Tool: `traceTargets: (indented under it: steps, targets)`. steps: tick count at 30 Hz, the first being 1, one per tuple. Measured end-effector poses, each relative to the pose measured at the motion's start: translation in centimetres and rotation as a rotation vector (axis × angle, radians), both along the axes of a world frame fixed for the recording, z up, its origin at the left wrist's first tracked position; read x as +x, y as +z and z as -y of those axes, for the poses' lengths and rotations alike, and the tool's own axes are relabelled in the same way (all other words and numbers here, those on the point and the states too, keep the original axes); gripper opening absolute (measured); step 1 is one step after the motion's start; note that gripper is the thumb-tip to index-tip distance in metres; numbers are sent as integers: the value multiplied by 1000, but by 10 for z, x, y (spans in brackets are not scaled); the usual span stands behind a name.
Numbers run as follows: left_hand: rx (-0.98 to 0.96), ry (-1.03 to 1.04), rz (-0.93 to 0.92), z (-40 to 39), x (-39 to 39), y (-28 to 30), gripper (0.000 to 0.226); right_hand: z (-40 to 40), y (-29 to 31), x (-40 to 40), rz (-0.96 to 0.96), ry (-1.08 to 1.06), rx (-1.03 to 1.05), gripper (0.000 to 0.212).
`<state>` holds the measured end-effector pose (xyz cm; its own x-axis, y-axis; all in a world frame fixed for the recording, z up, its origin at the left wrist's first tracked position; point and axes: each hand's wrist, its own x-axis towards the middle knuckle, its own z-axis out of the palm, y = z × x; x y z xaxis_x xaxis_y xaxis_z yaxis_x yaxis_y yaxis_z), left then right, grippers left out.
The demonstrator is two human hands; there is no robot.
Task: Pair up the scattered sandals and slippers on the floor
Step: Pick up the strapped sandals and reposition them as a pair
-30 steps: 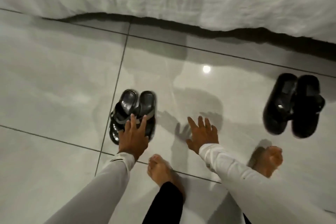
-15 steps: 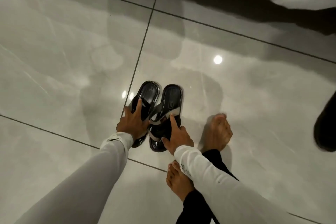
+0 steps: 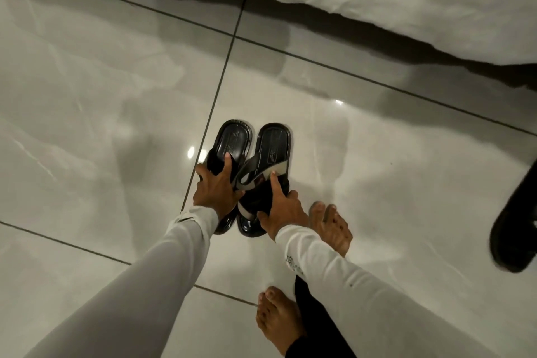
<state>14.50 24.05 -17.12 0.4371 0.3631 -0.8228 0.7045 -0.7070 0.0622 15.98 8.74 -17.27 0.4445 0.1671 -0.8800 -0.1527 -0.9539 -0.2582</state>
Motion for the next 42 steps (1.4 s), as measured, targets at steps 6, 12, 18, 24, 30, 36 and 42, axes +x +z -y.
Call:
traceTargets:
  steps: [6, 12, 18, 24, 30, 36, 42]
  targets:
    - [-2, -45, 52, -25, 82, -7, 91, -23, -9, 69, 48, -86, 46, 102]
    - [0, -88, 23, -41, 128, -9, 94, -37, -10, 106, 60, -135, 65, 102]
    - [20, -84, 50, -36, 127, -4, 94, -34, -8, 99, 58, -145, 81, 100]
    - [35, -38, 57, -32, 121, -6, 95, -24, -9, 92, 93, -70, 82, 100]
    - [305, -253, 241, -16, 99, 1, 89, -23, -4, 102, 547, 147, 46, 98]
    - [142, -7, 78, -31, 98, -9, 83, -28, -15, 126, 402, 401, 92, 99]
    - [68, 45, 91, -34, 100, -10, 84, -21, -19, 116, 450, 418, 112, 94]
